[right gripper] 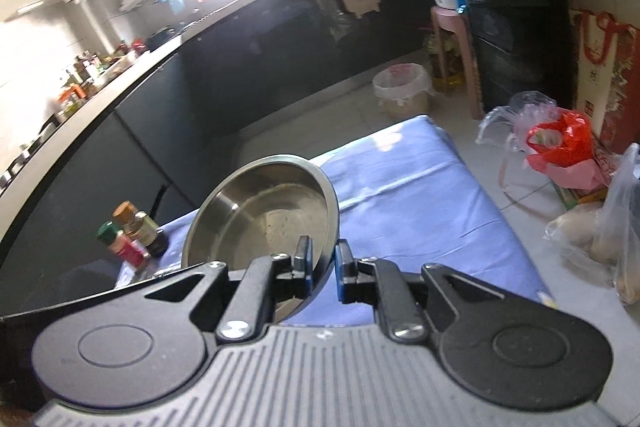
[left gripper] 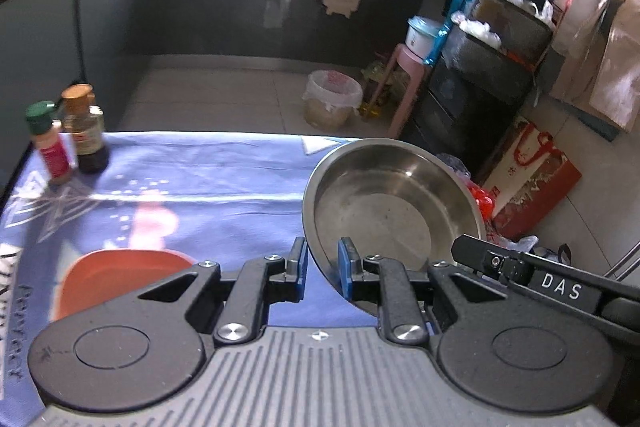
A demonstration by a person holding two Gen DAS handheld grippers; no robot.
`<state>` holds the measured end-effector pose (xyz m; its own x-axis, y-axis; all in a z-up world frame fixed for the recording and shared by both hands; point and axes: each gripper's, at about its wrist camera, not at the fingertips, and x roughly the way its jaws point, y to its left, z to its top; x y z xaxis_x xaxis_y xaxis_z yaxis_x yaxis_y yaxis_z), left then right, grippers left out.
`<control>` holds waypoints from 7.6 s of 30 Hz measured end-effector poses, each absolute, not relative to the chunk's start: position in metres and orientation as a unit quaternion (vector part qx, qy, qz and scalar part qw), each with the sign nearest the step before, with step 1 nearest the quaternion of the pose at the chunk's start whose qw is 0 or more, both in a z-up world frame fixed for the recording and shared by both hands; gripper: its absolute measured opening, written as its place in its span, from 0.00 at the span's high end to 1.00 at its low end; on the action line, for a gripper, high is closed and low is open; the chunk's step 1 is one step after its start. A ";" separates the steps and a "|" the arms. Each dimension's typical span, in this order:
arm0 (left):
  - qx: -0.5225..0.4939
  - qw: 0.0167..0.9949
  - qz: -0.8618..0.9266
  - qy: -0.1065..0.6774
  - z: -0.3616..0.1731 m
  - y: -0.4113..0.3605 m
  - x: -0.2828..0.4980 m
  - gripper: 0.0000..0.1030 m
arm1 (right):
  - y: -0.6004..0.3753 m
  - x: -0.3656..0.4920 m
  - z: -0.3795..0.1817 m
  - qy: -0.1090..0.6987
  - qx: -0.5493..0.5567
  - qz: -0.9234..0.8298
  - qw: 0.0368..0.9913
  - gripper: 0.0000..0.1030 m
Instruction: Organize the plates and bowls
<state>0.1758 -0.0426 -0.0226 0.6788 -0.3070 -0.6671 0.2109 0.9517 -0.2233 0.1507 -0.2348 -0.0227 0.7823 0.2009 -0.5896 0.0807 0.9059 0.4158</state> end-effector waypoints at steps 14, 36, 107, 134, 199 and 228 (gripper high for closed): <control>-0.076 0.927 -0.090 0.356 -0.014 0.029 0.133 0.85 | -0.174 0.137 -0.014 0.336 0.186 0.078 0.920 0.00; -0.088 0.915 -0.039 0.391 -0.045 0.097 0.132 0.85 | -0.099 0.152 -0.039 0.396 0.152 0.110 0.899 0.00; -0.076 0.896 0.006 0.438 -0.083 0.116 0.147 0.78 | -0.104 0.174 -0.078 0.459 0.150 0.080 0.872 0.00; -0.109 0.881 0.001 0.461 -0.098 0.121 0.169 0.68 | -0.112 0.190 -0.101 0.503 0.198 0.095 0.836 0.00; -0.068 0.916 -0.026 0.395 -0.028 0.093 0.047 0.76 | -0.123 0.072 -0.040 0.448 0.210 0.128 0.859 0.00; -0.053 0.895 -0.061 0.439 -0.059 0.068 0.007 0.75 | -0.138 0.018 -0.062 0.473 0.206 0.091 0.852 0.00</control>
